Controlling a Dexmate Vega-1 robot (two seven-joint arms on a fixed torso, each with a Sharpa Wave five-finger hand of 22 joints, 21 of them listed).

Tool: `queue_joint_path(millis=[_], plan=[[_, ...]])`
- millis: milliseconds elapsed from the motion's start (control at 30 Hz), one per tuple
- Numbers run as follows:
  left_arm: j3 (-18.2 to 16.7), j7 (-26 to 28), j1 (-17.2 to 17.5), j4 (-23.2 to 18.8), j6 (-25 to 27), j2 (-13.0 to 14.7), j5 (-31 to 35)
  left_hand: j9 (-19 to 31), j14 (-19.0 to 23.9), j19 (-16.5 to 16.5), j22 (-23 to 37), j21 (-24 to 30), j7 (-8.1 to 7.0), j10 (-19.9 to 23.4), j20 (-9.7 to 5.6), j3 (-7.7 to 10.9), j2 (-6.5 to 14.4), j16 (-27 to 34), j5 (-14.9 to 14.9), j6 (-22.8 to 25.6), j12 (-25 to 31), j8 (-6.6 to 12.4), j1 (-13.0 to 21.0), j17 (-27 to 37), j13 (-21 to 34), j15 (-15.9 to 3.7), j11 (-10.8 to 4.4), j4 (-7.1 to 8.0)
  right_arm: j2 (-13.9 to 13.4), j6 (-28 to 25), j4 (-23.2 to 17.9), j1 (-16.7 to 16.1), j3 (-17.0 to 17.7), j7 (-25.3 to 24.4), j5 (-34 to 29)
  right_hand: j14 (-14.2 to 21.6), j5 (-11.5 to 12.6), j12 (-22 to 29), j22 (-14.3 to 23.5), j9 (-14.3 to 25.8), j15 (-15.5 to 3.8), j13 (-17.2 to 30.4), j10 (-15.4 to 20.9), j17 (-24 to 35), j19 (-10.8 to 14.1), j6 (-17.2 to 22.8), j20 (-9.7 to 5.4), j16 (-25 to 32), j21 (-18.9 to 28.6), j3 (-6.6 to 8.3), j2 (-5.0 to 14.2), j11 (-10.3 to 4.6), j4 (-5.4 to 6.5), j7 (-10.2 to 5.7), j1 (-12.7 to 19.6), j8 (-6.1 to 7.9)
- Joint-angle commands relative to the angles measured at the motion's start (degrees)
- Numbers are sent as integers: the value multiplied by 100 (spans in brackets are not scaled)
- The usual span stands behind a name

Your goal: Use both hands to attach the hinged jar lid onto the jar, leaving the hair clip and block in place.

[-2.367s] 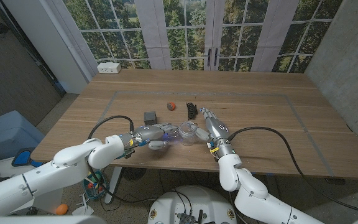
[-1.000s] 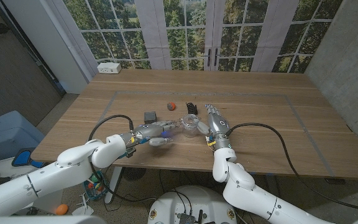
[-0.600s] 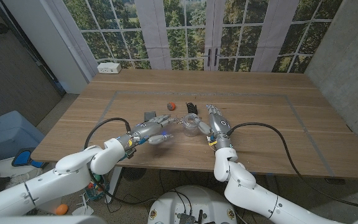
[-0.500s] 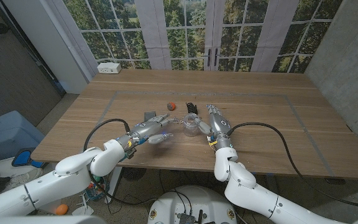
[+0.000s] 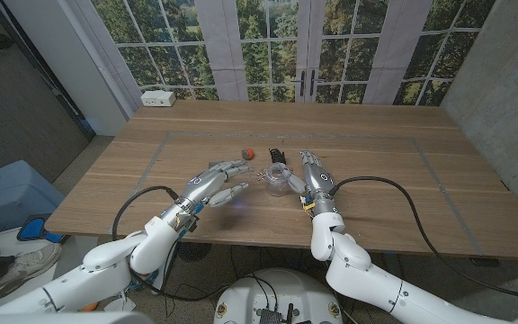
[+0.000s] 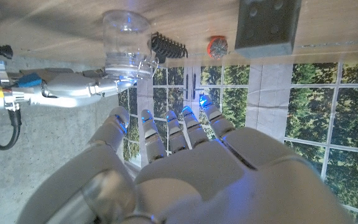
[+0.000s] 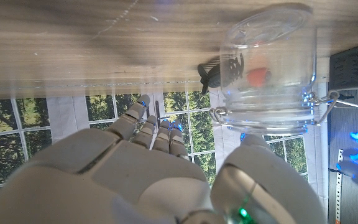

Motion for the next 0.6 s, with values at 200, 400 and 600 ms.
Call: queue_joint_path(millis=[200, 400, 600], plan=[[-137, -1279, -97, -471, 921, 31, -223, 5, -470, -267, 25, -134, 26, -246, 18, -294, -338, -31, -56, -163, -72, -50, -389, 53, 25, -157, -264, 134, 23, 24, 98, 98, -29, 42, 126, -37, 41, 5, 32, 16, -8, 19, -31, 16, -3, -2, 14, 24, -8, 487, -74, -1, -483, 20, 297, 6], [-11, -2487, -377, -854, 1811, 143, -429, -2, -810, -606, 26, -270, 91, -572, 15, -447, -481, -49, -51, -512, -131, -100, -765, 63, 26, -120, -343, 205, 15, 36, 106, 95, -12, 27, 174, -45, 46, 6, 32, 16, -13, 19, -32, 15, -1, -4, 13, 22, -13, 479, -73, -5, -478, 20, 306, 7], [193, -3152, -711, -963, 2019, 289, -540, -6, -1067, -852, 28, -328, 92, -677, 49, -388, -297, -30, -18, -585, -91, -47, -908, 57, 22, -105, -546, 266, 13, 71, 122, 80, 17, -12, 231, -48, 51, 6, 32, 17, -13, 19, -35, 15, -2, -6, 10, 24, -18, 470, -72, -4, -472, 20, 317, 8]])
